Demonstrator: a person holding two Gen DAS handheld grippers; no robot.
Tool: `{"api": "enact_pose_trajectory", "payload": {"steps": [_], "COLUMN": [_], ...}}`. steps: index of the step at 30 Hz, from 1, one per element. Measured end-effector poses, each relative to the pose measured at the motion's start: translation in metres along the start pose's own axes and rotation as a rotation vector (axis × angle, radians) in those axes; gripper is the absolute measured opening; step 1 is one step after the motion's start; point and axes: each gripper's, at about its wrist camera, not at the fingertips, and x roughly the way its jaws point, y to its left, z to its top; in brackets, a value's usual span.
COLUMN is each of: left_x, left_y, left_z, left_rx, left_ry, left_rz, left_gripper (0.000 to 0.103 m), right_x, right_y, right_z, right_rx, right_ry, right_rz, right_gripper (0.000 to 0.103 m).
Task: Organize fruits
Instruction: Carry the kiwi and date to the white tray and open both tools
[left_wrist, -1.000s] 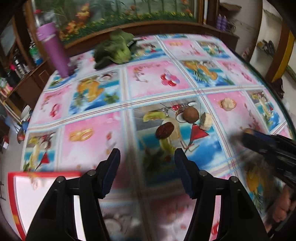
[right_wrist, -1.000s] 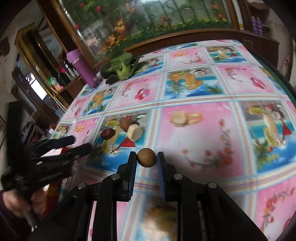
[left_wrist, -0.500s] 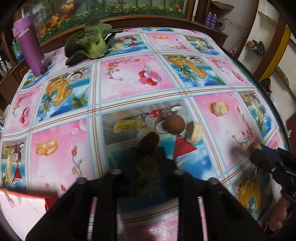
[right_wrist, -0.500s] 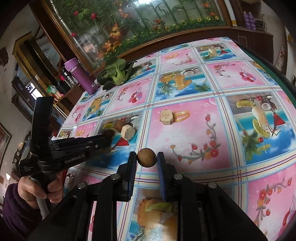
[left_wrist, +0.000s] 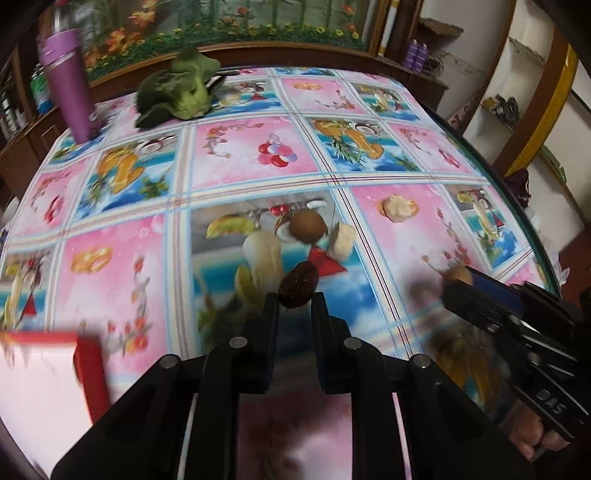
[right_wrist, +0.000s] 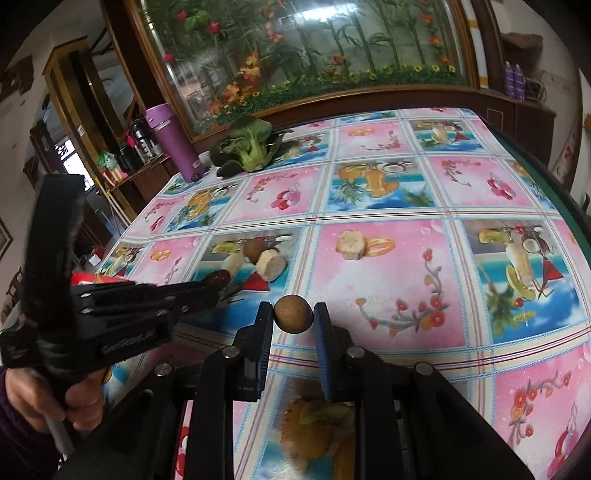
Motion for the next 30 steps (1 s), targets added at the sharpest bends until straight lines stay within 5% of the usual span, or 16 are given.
{"api": "enact_pose_trajectory", "payload": {"steps": [8, 18, 30], "left_x": [-0.069, -0.155, -0.179], "left_y": [0.015, 0.085, 0.151], "left_z": [-0.053, -0.125, -0.180], "left_rx": [-0.098, -0.252, -0.387], "left_ry": [-0.097, -0.212, -0.208], "left_rz": [0.047, 0.253, 0.424], "left_gripper": [0.019, 0.019, 0.020], "right_x": [-0.002, -0.009, 0.016], "right_y": [0.042, 0.147, 0.263], "right_z": [-0.018, -0.037, -0.072], "right_rx": [-0.044, -0.195, -0.386], "right_ry": [0.012, 0.036, 0.124], "right_rz": [0.082, 0.229, 0.315], "right_gripper": [0.021, 0.021, 0.021]}}
